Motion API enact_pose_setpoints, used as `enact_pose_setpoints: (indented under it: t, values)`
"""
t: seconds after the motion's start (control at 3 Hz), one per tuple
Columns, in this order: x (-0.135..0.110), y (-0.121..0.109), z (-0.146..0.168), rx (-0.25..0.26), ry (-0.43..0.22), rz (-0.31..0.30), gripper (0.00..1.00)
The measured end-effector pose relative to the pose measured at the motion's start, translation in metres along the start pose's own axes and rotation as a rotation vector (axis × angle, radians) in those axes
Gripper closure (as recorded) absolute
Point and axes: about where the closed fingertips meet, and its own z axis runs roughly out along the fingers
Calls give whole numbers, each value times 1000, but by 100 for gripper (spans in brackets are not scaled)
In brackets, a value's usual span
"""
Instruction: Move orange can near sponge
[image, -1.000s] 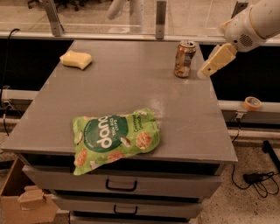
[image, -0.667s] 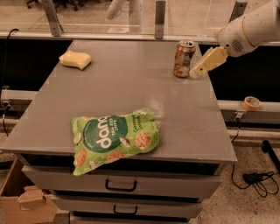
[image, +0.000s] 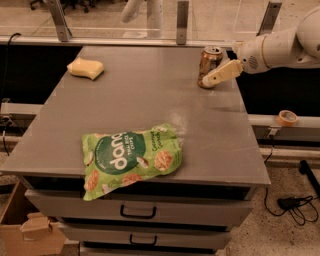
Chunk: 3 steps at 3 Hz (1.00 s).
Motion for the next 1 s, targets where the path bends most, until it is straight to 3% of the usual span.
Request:
enact_pose_setpoints:
  t: [0.67, 1.0]
  values:
    - [2, -7, 34, -25, -119, 72, 41]
    - [-8, -4, 31, -41, -170, 84, 65]
